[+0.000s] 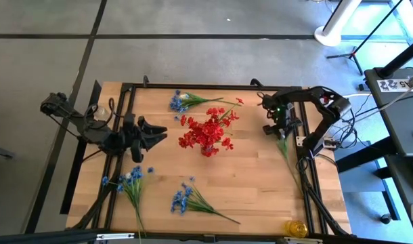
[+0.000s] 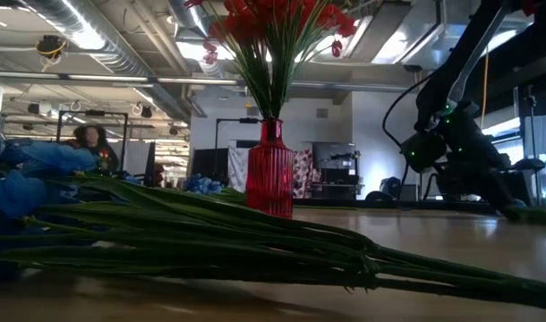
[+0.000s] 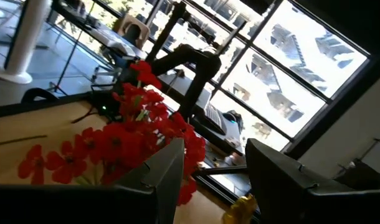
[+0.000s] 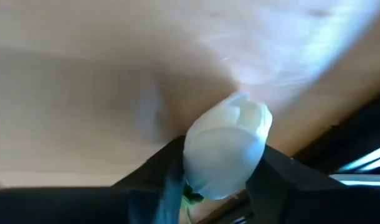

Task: Sort flowers into vase by color
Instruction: Put the middle right white flower into the yellow vase

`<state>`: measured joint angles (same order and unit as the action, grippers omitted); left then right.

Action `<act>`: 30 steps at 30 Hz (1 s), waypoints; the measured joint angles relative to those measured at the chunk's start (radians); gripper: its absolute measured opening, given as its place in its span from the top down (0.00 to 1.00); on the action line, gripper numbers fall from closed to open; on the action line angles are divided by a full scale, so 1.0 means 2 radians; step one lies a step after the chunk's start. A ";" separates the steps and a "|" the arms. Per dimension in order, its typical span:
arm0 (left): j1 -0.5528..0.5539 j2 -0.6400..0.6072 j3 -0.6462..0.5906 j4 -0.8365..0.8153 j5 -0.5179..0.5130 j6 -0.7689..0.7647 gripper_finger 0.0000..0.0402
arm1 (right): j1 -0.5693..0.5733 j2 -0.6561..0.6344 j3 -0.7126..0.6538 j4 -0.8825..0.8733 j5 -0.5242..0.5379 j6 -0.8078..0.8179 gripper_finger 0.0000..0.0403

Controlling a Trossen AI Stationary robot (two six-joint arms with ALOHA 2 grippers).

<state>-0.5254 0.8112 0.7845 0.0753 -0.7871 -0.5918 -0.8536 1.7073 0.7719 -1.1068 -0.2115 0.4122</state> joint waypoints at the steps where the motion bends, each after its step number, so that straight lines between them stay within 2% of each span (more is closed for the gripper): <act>1: 0.002 0.000 0.000 0.000 -0.001 0.003 0.58 | 0.007 -0.004 -0.001 0.002 -0.005 -0.001 0.67; 8: 0.017 0.000 0.000 0.000 -0.004 0.013 0.58 | 0.076 -0.044 -0.001 0.031 -0.030 0.029 0.84; 15: 0.021 0.000 0.000 0.000 -0.004 0.037 0.58 | 0.163 -0.145 0.036 0.059 -0.030 0.096 0.89; 22: 0.021 0.000 0.000 0.000 -0.008 0.039 0.58 | 0.273 -0.278 0.125 0.055 0.040 0.156 0.90; 25: 0.021 0.000 0.000 0.000 -0.004 0.031 0.58 | 0.346 -0.329 0.163 0.062 0.084 0.160 0.90; 27: 0.021 0.000 0.000 0.000 0.005 -0.001 0.58 | 0.403 -0.355 0.183 0.067 0.121 0.161 0.90; 30: 0.021 0.002 0.000 0.001 0.039 -0.014 0.58 | 0.493 -0.382 0.198 0.099 0.179 0.159 0.90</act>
<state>-0.4828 0.8148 0.7845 0.0768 -0.7095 -0.6202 0.1328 0.9438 1.1685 -0.9090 0.1458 0.7293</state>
